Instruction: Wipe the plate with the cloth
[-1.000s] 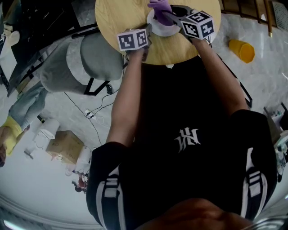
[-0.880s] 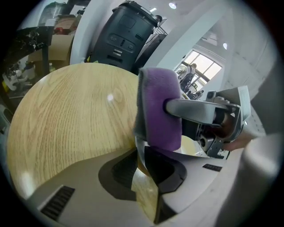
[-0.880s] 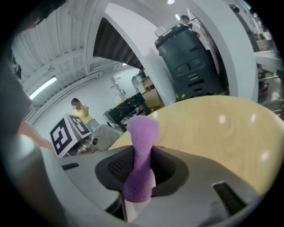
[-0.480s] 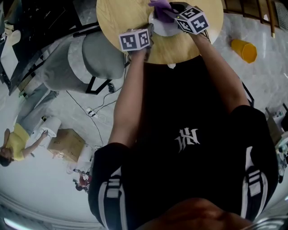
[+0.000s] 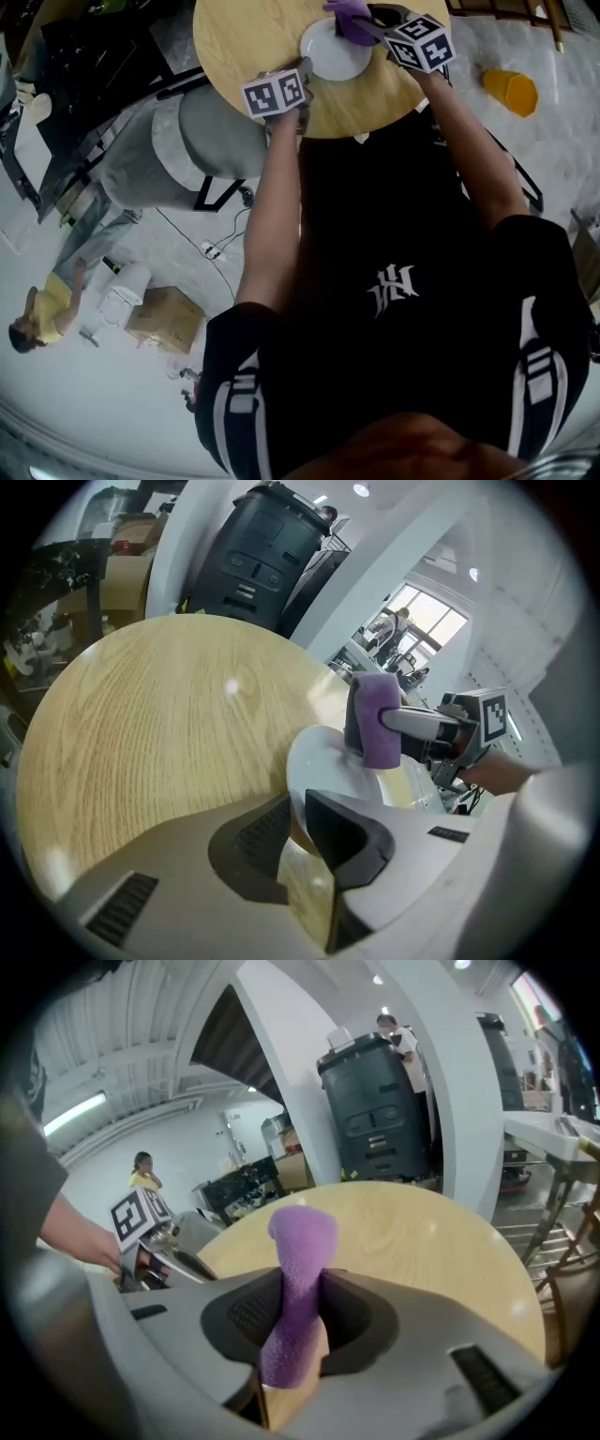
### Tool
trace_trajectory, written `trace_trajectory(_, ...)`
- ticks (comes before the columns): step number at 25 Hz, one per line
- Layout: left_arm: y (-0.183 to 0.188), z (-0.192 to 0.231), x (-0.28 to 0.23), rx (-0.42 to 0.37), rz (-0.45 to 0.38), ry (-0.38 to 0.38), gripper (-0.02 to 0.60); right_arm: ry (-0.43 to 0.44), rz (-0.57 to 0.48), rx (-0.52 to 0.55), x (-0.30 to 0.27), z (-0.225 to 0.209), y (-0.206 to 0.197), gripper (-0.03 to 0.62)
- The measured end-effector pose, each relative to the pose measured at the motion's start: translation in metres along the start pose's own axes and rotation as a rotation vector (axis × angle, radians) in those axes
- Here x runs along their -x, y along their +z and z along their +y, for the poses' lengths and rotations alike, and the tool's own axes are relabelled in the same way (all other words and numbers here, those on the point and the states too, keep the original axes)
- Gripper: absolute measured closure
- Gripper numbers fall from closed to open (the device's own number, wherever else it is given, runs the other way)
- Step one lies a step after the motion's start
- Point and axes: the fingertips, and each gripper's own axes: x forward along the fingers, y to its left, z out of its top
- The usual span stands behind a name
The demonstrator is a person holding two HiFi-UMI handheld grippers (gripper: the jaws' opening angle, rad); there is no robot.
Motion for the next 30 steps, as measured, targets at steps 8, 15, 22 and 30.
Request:
trace_trajectory(8, 0.009, 0.002, 0.024, -0.039, -0.046, -0.070, 0.474, 0.118, -0.356, 0.034, 0.096, 0.041, 0.103, 0.489)
trace_trajectory(15, 0.089, -0.055, 0.128, -0.144, -0.393, -0.468, 0.574, -0.009, -0.651, 0.199, 0.219, 0.069, 0.207, 0.488)
trace_trajectory(22, 0.145, -0.127, 0.271, -0.411, -0.706, -0.708, 0.575, 0.035, -0.862, 0.185, 0.289, 0.122, 0.257, 0.490)
trace_trajectory(30, 0.086, -0.180, 0.387, -0.526, -0.915, -0.763, 0.573, 0.406, -0.742, 0.314, 0.278, 0.225, 0.205, 0.490)
